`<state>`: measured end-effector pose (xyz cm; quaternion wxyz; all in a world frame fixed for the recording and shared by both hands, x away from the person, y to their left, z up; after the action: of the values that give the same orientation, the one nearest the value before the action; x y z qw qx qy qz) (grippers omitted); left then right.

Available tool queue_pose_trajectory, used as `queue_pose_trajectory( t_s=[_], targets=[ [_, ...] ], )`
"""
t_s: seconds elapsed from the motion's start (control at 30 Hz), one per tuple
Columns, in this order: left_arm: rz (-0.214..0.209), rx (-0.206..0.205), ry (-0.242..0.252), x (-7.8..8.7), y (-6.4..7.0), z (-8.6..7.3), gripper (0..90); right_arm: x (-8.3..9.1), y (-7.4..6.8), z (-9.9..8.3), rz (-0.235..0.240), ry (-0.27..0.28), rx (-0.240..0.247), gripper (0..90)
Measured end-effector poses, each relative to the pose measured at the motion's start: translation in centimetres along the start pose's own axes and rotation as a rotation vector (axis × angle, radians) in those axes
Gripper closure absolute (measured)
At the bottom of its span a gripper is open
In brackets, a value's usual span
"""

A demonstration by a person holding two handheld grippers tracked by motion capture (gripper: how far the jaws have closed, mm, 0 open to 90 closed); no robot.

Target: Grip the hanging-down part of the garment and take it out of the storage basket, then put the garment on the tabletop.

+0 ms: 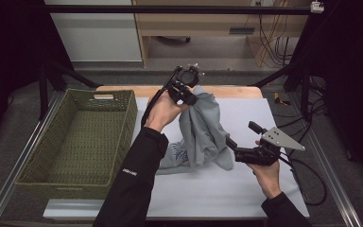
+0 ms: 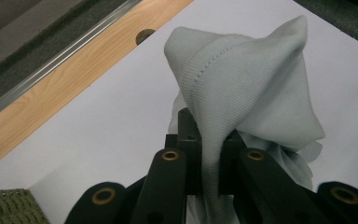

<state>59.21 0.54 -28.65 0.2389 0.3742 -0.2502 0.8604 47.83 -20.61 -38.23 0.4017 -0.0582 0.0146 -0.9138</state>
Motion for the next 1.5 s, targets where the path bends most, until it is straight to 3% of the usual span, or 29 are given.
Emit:
queue_pose_trajectory(
  t_s=[0.03, 0.1, 0.13, 0.3, 0.33, 0.37, 0.6, 0.63, 0.7, 0.8, 0.83, 0.87, 0.97, 1.07, 1.1, 1.13, 1.17, 1.27, 1.33, 1.37, 1.5],
  targets=[
    [-0.002, 0.01, 0.0, -0.2, 0.1, -0.1, 83.5, 0.2, -0.2, -0.1, 0.001, 0.007, -0.017, 0.6],
    [-0.004, -0.004, -0.012, -0.5, 0.1, -0.4, 83.5, 0.6, 0.0, -0.3, 0.01, 0.013, -0.001, 0.6],
    [-0.011, 0.006, -0.005, -0.6, 0.2, -0.5, 83.5, 0.7, -0.2, -0.3, 0.005, 0.019, -0.033, 0.6],
    [-0.028, -0.012, -0.009, -1.3, 0.7, -1.1, 83.3, 1.6, 0.2, -1.0, 0.014, 0.005, -0.009, 0.5],
    [-0.028, -0.028, -0.017, -1.4, 0.8, -1.2, 83.3, 1.7, 0.1, -1.1, 0.011, 0.008, -0.034, 0.6],
    [-0.034, -0.011, -0.009, -1.6, 1.1, -1.2, 83.1, 1.8, 0.1, -1.3, 0.015, 0.007, -0.03, 0.6],
    [-0.053, -0.062, -0.04, -3.5, 2.6, -1.7, 82.8, 2.7, 0.1, -2.5, 0.017, -0.006, -0.043, 0.6],
    [-0.059, -0.058, -0.04, -3.9, 3.0, -1.8, 82.8, 2.8, 0.4, -2.7, 0.015, -0.008, -0.021, 0.6],
    [-0.059, -0.067, -0.051, -4.2, 3.3, -2.0, 82.8, 3.1, 0.4, -2.9, 0.003, -0.019, -0.054, 0.6],
    [-0.074, -0.072, -0.065, -5.3, 4.1, -2.6, 82.6, 3.2, 0.4, -3.0, 0.008, -0.01, -0.062, 0.6],
    [-0.066, -0.11, -0.09, -5.7, 4.3, -2.9, 82.1, 3.2, 0.5, -3.0, 0.01, -0.004, -0.05, 0.5],
    [-0.066, -0.11, -0.09, -5.7, 4.3, -2.9, 81.5, 3.2, 0.5, -3.0, 0.01, -0.004, -0.05, 0.5],
    [-0.064, -0.086, -0.068, -5.9, 4.5, -2.9, 73.5, 3.4, 0.5, -3.1, 0.011, -0.014, -0.051, 0.6],
    [-0.069, -0.069, -0.028, -5.0, 4.3, -2.7, 55.3, 3.3, 0.3, -3.3, 0.018, -0.011, -0.04, 0.5],
    [-0.069, -0.06, 0.021, -3.9, 4.1, -2.5, 49.0, 3.3, 0.2, -3.3, 0.021, -0.016, -0.049, 0.5],
    [-0.069, -0.06, 0.021, -3.9, 4.1, -2.5, 43.4, 3.3, 0.2, -3.3, 0.021, -0.016, -0.049, 0.5],
    [-0.056, -0.048, 0.095, -2.7, 3.9, -2.3, 36.4, 3.2, 0.1, -3.4, 0.023, -0.019, -0.052, 0.5],
    [-0.053, -0.011, 0.174, -1.1, 3.6, -2.3, 28.8, 3.2, 0.3, -3.5, 0.02, -0.03, -0.033, 0.5],
    [-0.062, -0.003, 0.189, -0.5, 3.4, -2.4, 23.5, 3.2, 0.2, -3.5, 0.021, -0.03, -0.036, 0.5],
    [-0.069, 0.013, 0.228, 0.3, 3.1, -2.8, 20.3, 3.2, 0.1, -3.5, 0.023, -0.03, -0.046, 0.5],
    [-0.057, 0.045, 0.304, 1.4, 2.8, -4.1, 11.0, 3.2, 0.2, -3.5, 0.023, -0.03, -0.026, 0.5]
  ],
)
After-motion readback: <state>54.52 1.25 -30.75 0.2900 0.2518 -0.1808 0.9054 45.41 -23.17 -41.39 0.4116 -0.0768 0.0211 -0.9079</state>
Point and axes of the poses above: each handheld gripper's, and its own axes: x roughly backward along the jaws, z roughly out of its top, y roughly to its right, the point moved 4 cm from there along -x, roughly forward along the jaws, and after that the axes turned 13 degrees about z, right-handed, at the moved point
